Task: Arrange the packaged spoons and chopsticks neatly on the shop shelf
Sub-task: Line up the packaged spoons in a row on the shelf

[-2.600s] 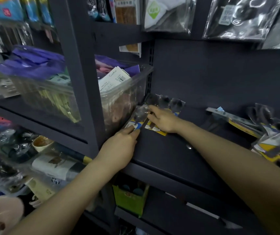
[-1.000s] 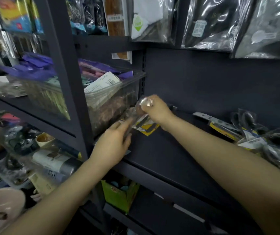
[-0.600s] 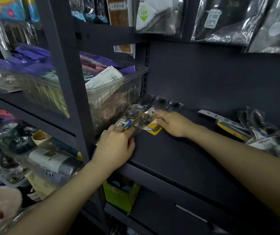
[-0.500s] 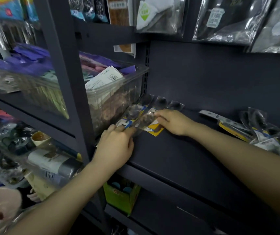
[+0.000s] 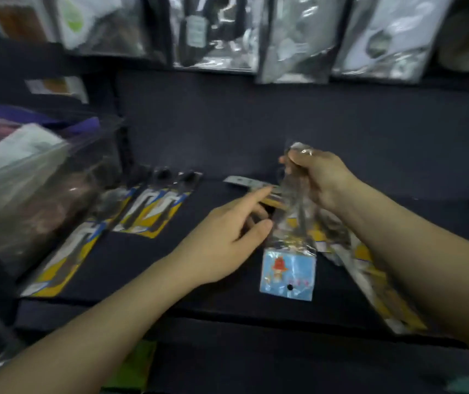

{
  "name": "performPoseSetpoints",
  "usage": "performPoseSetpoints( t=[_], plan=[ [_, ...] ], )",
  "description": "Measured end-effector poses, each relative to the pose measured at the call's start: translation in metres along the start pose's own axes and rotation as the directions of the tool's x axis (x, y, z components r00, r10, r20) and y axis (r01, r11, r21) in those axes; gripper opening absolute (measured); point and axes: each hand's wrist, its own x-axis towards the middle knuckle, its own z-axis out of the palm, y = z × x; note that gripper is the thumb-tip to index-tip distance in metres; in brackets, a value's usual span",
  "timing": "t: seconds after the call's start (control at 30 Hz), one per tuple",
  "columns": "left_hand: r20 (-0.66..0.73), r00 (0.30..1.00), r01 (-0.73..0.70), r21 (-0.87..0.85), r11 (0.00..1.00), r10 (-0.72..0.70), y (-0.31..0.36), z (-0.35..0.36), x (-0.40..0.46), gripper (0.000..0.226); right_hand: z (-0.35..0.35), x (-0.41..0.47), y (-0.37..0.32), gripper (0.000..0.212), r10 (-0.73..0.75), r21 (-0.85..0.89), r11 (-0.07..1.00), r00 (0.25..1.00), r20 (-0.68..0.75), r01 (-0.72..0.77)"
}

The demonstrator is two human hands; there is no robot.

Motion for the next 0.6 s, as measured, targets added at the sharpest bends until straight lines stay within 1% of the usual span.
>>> performPoseSetpoints(
  t=[0.07, 0.13, 0.17, 0.23, 0.3, 0.33, 0.4, 0.47, 0.5, 0.53, 0.6],
  plan=[
    [0.069, 0.997, -0.047, 0.066, 0.997, 0.043, 0.005, 0.020, 0.024, 0.048, -0.045, -0.003, -0.017, 0.023, 0.037, 0.021, 0.999, 0.991, -0.125, -0.035],
    [0.167, 0.985, -0.078, 0.159, 0.984, 0.051, 0.006, 0.040, 0.048, 0.046, -0.083, -0.006, -0.033, 0.027, 0.067, 0.011, 0.998, 0.982, -0.179, -0.066],
    [0.205, 0.979, -0.063, 0.218, 0.974, 0.018, 0.006, 0.050, 0.058, 0.046, -0.100, -0.008, -0.039, 0.028, 0.063, -0.025, 0.997, 0.979, -0.196, -0.070],
    [0.218, 0.970, 0.012, 0.390, 0.921, -0.105, 0.008, 0.069, 0.075, 0.052, -0.127, -0.009, -0.043, 0.029, 0.019, -0.196, 0.979, 0.976, -0.217, -0.062],
    [0.170, 0.962, 0.082, 0.562, 0.823, -0.213, 0.011, 0.082, 0.088, 0.059, -0.146, -0.004, -0.037, 0.026, -0.024, -0.343, 0.938, 0.981, -0.193, -0.045],
    [0.138, 0.959, 0.118, 0.599, 0.792, -0.247, 0.012, 0.085, 0.092, 0.060, -0.152, -0.001, -0.032, 0.024, -0.042, -0.407, 0.913, 0.982, -0.181, -0.036],
    [0.069, 0.960, 0.181, 0.589, 0.788, -0.272, 0.012, 0.087, 0.099, 0.051, -0.160, 0.009, -0.020, 0.018, -0.086, -0.566, 0.824, 0.983, -0.163, -0.022],
    [0.017, 0.964, 0.213, 0.549, 0.808, -0.266, 0.011, 0.084, 0.101, 0.042, -0.162, 0.018, -0.008, 0.010, -0.078, -0.649, 0.759, 0.981, -0.178, -0.058],
    [-0.004, 0.965, 0.226, 0.527, 0.819, -0.264, 0.010, 0.080, 0.101, 0.039, -0.163, 0.024, -0.001, 0.020, -0.062, -0.687, 0.721, 0.979, -0.193, -0.089],
    [-0.030, 0.963, 0.245, 0.506, 0.827, -0.267, 0.010, 0.076, 0.100, 0.037, -0.164, 0.030, 0.005, 0.031, -0.063, -0.759, 0.642, 0.979, -0.193, -0.108],
    [-0.113, 0.952, 0.302, 0.469, 0.830, -0.283, 0.008, 0.063, 0.094, 0.037, -0.158, 0.033, 0.012, 0.044, -0.141, -0.940, 0.327, 0.979, -0.147, -0.095]
  ],
)
